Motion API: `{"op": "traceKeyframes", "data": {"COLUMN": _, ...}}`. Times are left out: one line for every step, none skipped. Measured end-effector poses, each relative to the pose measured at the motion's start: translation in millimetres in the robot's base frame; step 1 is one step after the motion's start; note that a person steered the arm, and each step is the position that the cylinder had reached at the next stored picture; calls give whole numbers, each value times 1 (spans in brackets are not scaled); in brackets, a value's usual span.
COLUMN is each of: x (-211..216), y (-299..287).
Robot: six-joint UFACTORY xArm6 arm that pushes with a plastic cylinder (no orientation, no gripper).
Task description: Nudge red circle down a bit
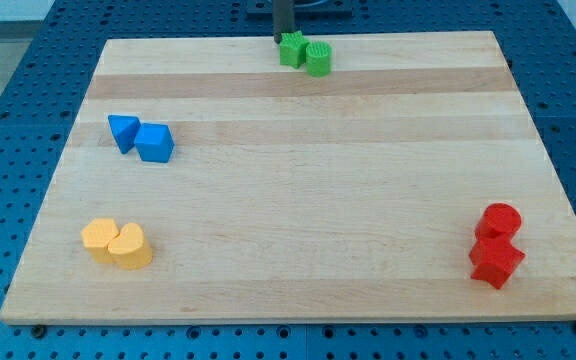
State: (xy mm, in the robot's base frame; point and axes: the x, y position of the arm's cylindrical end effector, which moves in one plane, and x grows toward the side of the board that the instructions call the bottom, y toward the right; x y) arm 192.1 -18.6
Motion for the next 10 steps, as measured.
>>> {"op": "traceKeyframes", "data": {"x": 1, "y": 14}}
{"op": "traceKeyframes", "data": {"x": 3, "y": 15}}
{"op": "traceKeyframes", "data": {"x": 13, "y": 13}}
{"op": "traceKeyframes", "data": {"x": 28, "y": 13}}
{"op": "traceKeyframes", "data": {"x": 48, "y": 11}}
{"op": "traceKeyframes", "data": {"x": 65, "y": -4}}
{"op": "traceKeyframes", "data": {"x": 80, "y": -24}}
{"op": "traceKeyframes", "data": {"x": 99, "y": -25}}
{"op": "traceKeyframes", "data": {"x": 119, "y": -23}}
{"op": "traceKeyframes", "data": {"x": 143, "y": -23}}
